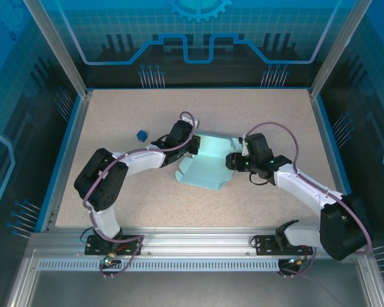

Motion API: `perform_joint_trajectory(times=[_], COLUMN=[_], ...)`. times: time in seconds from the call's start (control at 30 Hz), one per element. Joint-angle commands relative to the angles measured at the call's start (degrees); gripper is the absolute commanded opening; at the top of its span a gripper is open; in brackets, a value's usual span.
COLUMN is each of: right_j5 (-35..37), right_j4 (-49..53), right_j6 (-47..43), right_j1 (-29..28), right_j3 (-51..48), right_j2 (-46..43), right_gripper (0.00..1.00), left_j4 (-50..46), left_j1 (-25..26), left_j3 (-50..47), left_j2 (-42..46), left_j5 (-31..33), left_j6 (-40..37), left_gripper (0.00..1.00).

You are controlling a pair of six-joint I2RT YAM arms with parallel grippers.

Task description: Fold the paper box

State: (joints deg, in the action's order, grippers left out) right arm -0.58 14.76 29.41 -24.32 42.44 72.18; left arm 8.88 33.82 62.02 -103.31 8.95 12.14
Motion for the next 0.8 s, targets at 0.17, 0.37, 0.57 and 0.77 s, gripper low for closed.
perform_joint_trajectory(times=[0.17, 0.37, 0.57, 0.77], right_j5=[-5.6, -7.9, -8.0, -8.0], right_j4=[-5.3, -8.9, -10.9, -12.4], right_j6=[0.2, 0.9, 1.4, 1.9], right_j1=[0.5, -0.7, -2.6, -3.5], right_j3=[1.5, 3.4, 4.4, 3.9], right_j2=[1.3, 4.4, 7.7, 8.9], right_gripper=[0.46, 0.44, 0.41, 0.37], left_j4=[1.0, 0.9, 0.8, 0.8], left_j1=[0.2, 0.4, 0.7, 0.9], left_j3=[-0.5, -0.3, -0.1, 0.0], left_j2=[2.3, 2.3, 2.3, 2.3], left_j5=[-1.4, -1.5, -1.6, -1.4], left_j6=[1.3, 1.4, 1.8, 1.8], left_gripper=[0.04, 0.04, 0.04, 0.04])
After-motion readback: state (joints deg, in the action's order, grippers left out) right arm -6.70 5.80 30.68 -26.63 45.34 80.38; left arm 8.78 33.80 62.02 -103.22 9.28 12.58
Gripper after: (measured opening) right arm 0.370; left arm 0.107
